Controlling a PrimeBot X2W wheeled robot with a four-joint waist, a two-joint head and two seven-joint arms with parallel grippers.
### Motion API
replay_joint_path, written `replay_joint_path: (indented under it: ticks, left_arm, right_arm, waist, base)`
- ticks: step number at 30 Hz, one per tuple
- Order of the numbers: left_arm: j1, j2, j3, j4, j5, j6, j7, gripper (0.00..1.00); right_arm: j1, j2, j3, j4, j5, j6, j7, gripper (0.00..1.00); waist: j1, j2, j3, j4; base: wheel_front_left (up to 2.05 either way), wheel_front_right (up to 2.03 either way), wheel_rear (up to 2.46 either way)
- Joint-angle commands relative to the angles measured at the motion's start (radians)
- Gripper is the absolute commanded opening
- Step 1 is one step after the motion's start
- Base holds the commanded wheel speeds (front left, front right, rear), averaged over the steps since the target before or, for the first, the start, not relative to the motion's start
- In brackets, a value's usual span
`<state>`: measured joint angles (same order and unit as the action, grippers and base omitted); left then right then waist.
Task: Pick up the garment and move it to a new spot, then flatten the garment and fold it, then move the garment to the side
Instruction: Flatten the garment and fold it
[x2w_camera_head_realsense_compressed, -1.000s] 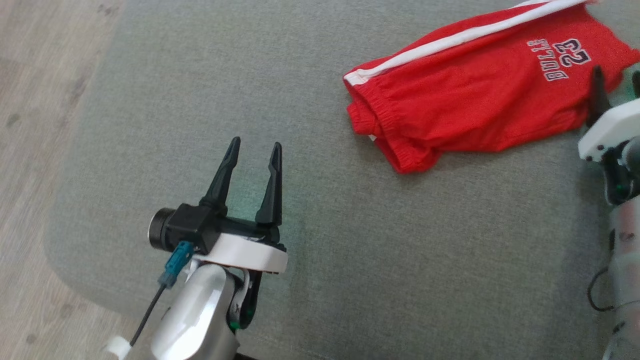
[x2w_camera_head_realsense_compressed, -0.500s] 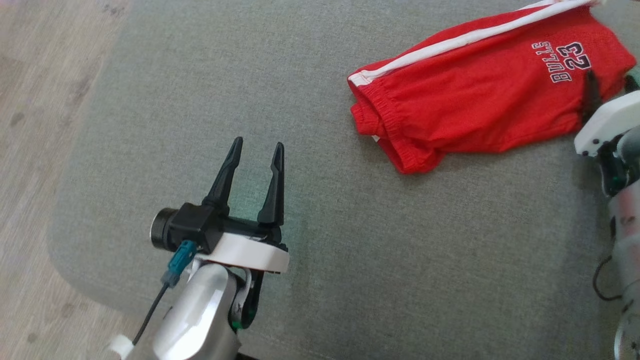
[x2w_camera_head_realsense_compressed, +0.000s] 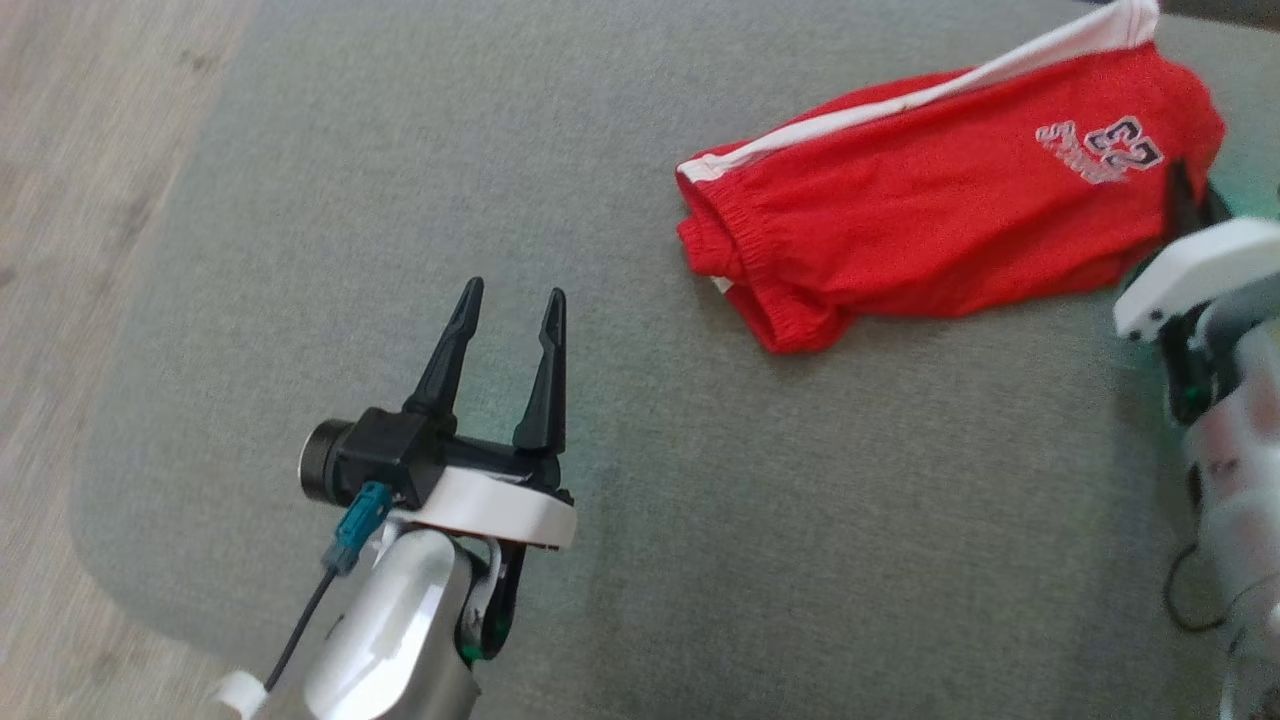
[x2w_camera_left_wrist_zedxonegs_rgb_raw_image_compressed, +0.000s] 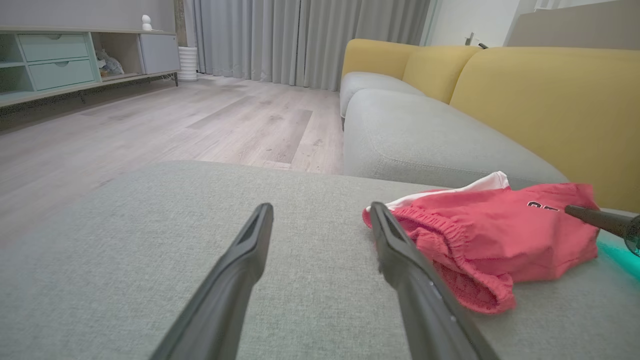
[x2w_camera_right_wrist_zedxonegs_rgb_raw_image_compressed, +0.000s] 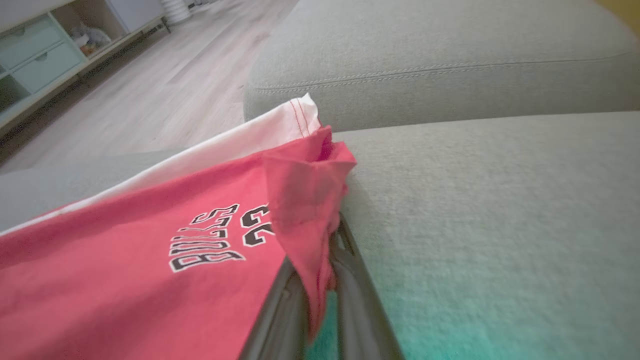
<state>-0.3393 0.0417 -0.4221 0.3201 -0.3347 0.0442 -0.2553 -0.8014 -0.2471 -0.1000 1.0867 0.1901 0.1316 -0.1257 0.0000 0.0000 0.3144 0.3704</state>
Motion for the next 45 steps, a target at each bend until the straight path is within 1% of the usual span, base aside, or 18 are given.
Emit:
replay_joint_path:
  ticks: [1,6,9,14,15,17,21,26,32,35,40,45]
  left_arm:
    - [-0.003,0.009,0.035,-0.022,0.0,0.004,-0.006,1.0]
    - [0.029,0.009,0.057,-0.009,0.015,0.001,-0.006,1.0]
    - [0.049,0.009,0.075,0.0,0.029,-0.007,-0.006,1.0]
    - [0.071,0.009,0.087,0.01,0.044,-0.02,-0.006,1.0]
    - [0.071,0.009,0.087,0.01,0.044,-0.02,-0.006,1.0]
    - [0.077,0.009,0.088,0.011,0.044,-0.02,-0.006,1.0]
    - [0.088,0.009,0.088,0.013,0.045,-0.024,-0.006,1.0]
    - [0.096,0.009,0.082,0.019,0.044,-0.028,-0.006,1.0]
    - [0.092,0.009,0.078,0.032,0.043,-0.032,-0.006,1.0]
    - [0.092,0.009,0.076,0.037,0.042,-0.031,-0.006,1.0]
    - [0.097,0.009,0.073,0.046,0.044,-0.031,-0.006,1.0]
    - [0.103,0.009,0.07,0.051,0.044,-0.03,-0.006,1.0]
  right_arm:
    - [0.024,0.018,0.025,-0.036,0.021,-0.001,-0.03,0.0]
    - [0.126,0.052,0.024,-0.076,0.097,-0.001,-0.087,0.0]
    - [0.187,0.059,0.015,-0.099,0.103,-0.001,-0.105,0.0]
    - [0.269,0.071,-0.065,-0.138,0.103,-0.001,-0.123,0.0]
    - [0.269,0.071,-0.065,-0.138,0.103,-0.001,-0.123,0.0]
    - [0.295,0.074,-0.103,-0.151,0.095,-0.001,-0.126,0.0]
    - [0.336,0.1,-0.159,-0.177,0.094,-0.001,-0.127,0.0]
    - [0.354,0.119,-0.185,-0.204,0.091,-0.001,-0.116,0.0]
    - [0.331,0.136,-0.169,-0.251,0.101,-0.001,-0.107,0.0]
    - [0.31,0.151,-0.143,-0.281,0.122,-0.001,-0.105,0.0]
    - [0.284,0.178,-0.049,-0.337,0.17,-0.001,-0.102,0.0]
    - [0.264,0.192,0.06,-0.385,0.231,-0.001,-0.101,0.0]
  waist:
    - [0.0,0.0,-0.034,-0.029]
    - [0.0,0.0,-0.098,-0.087]
    - [0.0,0.0,-0.128,-0.125]
    - [0.0,0.0,-0.16,-0.167]
    - [0.0,0.0,-0.16,-0.167]
    - [0.0,0.0,-0.167,-0.177]
    - [0.0,0.0,-0.172,-0.185]
    - [0.0,0.0,-0.172,-0.183]
    - [0.0,0.0,-0.177,-0.161]
    - [0.0,0.0,-0.186,-0.146]
    - [0.0,0.0,-0.208,-0.112]
    - [0.0,0.0,-0.224,-0.065]
  base:
    - [0.0,0.0,0.0]
    - [0.0,0.0,0.0]
    - [0.0,0.0,0.0]
    - [0.0,0.0,0.0]
    - [0.0,0.0,0.0]
    - [0.0,0.0,0.0]
    - [0.0,0.0,0.0]
    - [0.0,0.0,0.0]
    - [0.0,0.0,0.0]
    - [0.0,0.0,0.0]
    - [0.0,0.0,0.0]
    - [0.0,0.0,0.0]
